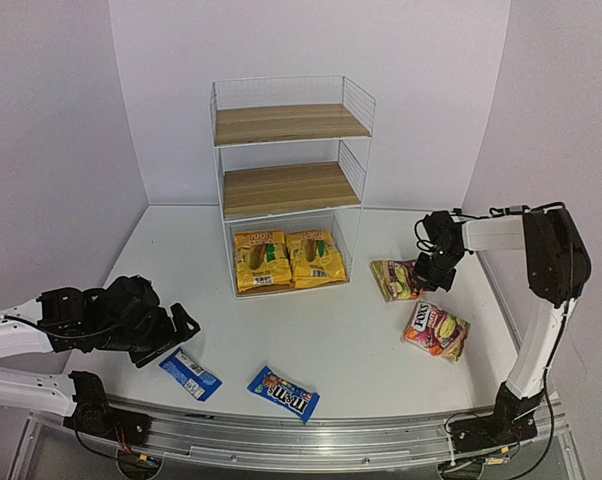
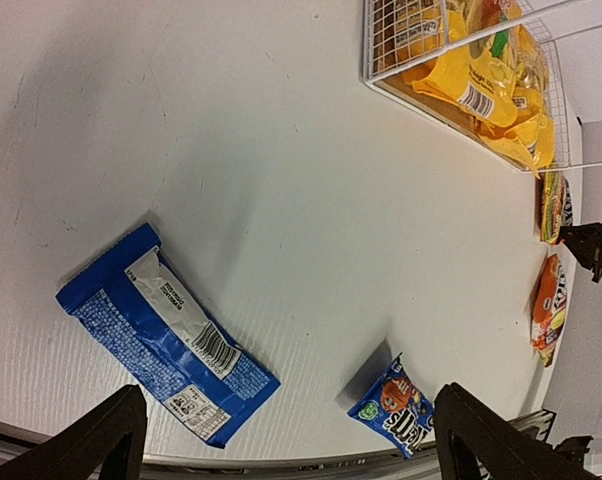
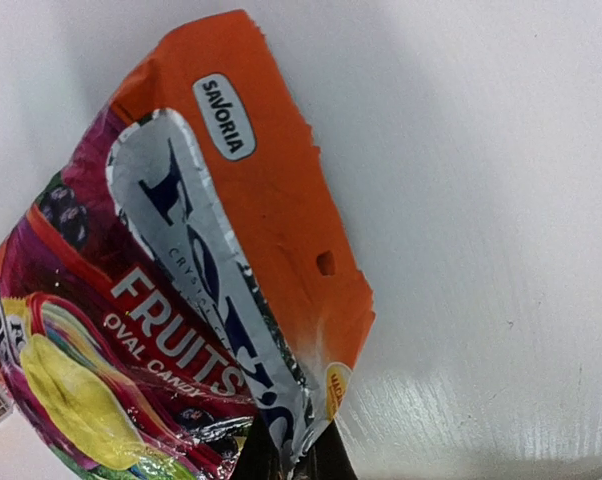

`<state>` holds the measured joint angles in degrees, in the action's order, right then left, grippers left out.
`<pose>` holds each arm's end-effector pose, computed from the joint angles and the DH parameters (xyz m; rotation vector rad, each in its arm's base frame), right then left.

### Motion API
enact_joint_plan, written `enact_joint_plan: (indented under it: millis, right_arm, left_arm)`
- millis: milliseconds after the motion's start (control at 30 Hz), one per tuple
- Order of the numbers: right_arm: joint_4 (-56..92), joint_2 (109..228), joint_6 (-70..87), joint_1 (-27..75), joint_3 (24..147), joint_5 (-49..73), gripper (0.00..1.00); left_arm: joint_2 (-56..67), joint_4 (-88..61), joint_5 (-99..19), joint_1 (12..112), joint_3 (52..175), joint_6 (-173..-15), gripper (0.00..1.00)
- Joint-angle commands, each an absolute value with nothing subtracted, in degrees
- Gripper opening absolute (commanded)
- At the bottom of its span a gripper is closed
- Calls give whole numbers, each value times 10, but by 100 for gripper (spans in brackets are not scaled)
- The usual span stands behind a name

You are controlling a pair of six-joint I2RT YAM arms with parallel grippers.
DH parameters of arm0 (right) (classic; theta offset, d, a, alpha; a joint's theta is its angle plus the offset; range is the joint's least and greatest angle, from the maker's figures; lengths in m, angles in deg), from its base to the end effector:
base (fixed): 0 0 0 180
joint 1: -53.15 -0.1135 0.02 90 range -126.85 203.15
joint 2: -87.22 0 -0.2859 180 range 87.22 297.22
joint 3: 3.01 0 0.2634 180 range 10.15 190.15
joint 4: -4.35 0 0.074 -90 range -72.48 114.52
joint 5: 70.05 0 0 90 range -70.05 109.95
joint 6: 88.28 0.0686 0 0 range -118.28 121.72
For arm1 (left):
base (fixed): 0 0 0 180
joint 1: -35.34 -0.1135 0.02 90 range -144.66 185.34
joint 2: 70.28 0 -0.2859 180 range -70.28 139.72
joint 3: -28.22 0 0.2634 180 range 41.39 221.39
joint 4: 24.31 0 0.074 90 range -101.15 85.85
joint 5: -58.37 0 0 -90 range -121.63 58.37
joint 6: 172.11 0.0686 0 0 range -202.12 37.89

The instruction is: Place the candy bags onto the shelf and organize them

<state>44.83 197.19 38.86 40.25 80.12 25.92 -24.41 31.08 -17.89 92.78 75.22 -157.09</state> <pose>0.3988 0.0840 0.1321 0.6028 2.6707 0.1028 0.1033 -0.1315 0.2098 -0.4969 2.5578 -0.6416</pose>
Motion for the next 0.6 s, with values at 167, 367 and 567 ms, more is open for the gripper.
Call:
enact_joint_plan:
  millis: [167,367,567]
  right_arm:
    - [446,1816,292,402,754,183,0]
    - [496,1671,244,356,712,57,0]
    - [556,1566,208,276,704,-53,0]
  left_arm:
    - [-249,187,-208,930,784,-1447,100]
    - [-245,41,-309,930,764,-1336,100]
    - [-171,-87,-421,930,759,-1280,100]
